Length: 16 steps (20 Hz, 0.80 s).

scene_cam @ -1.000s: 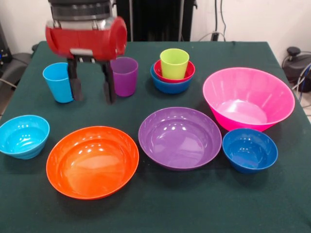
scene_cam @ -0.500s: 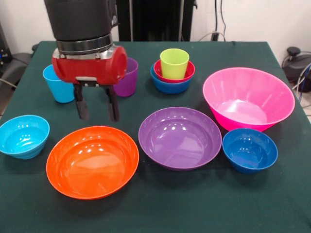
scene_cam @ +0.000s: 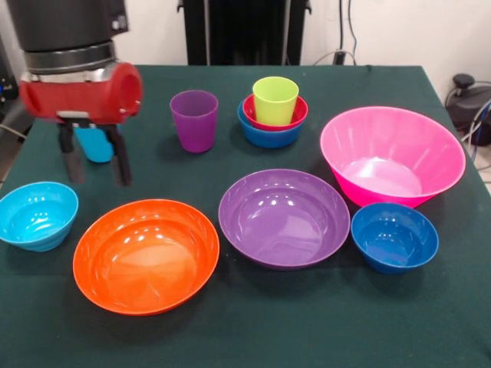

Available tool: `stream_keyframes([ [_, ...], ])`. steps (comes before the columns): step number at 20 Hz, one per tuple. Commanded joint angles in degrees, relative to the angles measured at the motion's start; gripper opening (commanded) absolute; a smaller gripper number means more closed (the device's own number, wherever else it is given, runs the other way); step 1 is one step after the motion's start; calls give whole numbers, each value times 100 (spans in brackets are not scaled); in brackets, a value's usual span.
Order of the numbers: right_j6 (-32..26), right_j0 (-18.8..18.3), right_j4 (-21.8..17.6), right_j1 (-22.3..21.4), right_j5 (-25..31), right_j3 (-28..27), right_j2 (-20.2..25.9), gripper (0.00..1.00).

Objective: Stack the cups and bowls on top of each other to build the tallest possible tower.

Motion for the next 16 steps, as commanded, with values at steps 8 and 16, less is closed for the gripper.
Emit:
stream_keyframes([
  [8, -1974, -7, -625, 365, -146, -185, 227, 100],
  [16, -1823, 12, -919, 834, -799, -227, 212, 100],
])
